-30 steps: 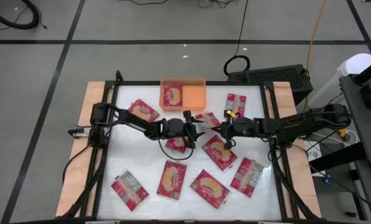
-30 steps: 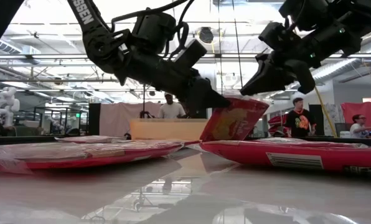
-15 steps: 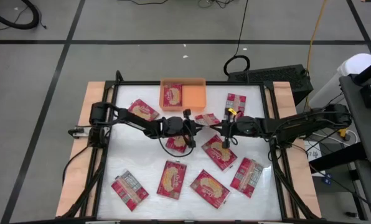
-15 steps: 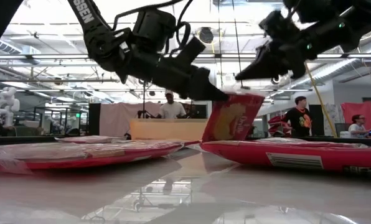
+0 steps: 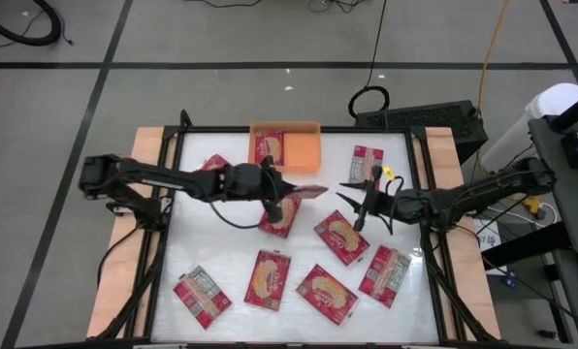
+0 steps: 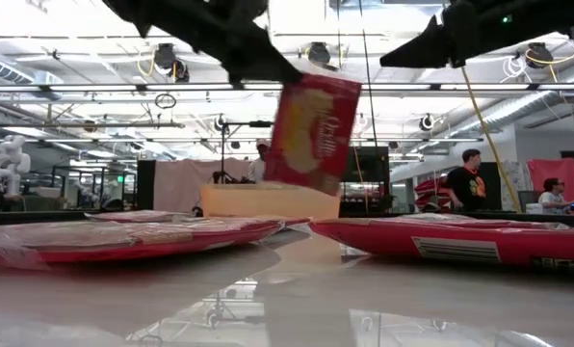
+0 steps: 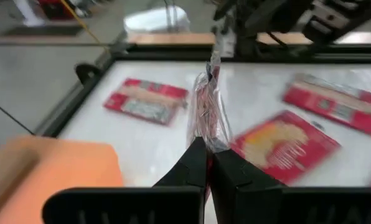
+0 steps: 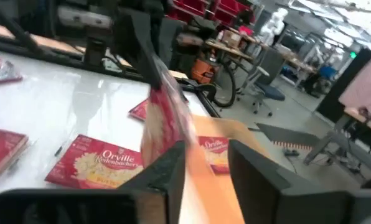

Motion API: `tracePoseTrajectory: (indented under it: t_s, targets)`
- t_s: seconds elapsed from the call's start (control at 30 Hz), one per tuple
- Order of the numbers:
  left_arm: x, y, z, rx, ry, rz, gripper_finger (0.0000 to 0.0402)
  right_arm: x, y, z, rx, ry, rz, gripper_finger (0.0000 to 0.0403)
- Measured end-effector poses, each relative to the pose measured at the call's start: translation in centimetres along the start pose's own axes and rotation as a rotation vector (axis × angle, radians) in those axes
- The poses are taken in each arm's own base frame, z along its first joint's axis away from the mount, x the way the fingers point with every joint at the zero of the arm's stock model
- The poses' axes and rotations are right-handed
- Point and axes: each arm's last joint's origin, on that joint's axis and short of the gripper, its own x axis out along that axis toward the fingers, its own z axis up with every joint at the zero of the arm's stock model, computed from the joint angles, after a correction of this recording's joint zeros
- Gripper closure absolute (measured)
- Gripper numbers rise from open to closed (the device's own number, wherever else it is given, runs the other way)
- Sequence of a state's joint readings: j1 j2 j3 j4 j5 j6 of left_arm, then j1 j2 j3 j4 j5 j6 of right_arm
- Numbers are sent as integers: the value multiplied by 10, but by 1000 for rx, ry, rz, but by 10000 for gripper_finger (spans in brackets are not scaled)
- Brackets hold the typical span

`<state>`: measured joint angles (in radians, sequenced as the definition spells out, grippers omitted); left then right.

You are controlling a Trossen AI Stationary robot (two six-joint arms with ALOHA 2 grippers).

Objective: Sort popcorn bags into baskets
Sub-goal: Put the red popcorn bag into the orange bin

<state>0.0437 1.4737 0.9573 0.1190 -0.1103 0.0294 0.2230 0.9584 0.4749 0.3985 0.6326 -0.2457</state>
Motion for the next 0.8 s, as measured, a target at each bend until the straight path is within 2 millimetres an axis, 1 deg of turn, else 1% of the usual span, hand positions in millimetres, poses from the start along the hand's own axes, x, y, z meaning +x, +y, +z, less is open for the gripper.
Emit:
tracePoseTrajectory:
  t_s: [0.07,0.13,0.27,0.33,0.4,0.47,0.6,0.73,0.8]
  targets:
    - [-10,1,0,-12,45,-15,397,3,5,3,56,1,-13,261]
    - [-15,1,-2,-18,84,-20,398,8,11,11,89,4,-17,242]
    - [-14,0,-8,-25,139,-22,395,28,22,40,116,35,-6,209]
    - [-9,-2,-9,-32,132,-32,397,42,27,53,101,92,-3,196]
    - [-8,-5,-12,-37,153,-43,398,56,31,60,67,177,0,186]
    - [-6,-8,-13,-34,153,-52,395,70,37,62,35,249,54,181]
    - [-5,-15,-15,-13,162,-71,391,96,47,59,7,298,162,185]
    - [-6,-21,-14,5,159,-88,397,113,49,46,10,353,146,205]
    - [-7,-24,-14,21,156,-94,394,119,48,38,16,382,181,220]
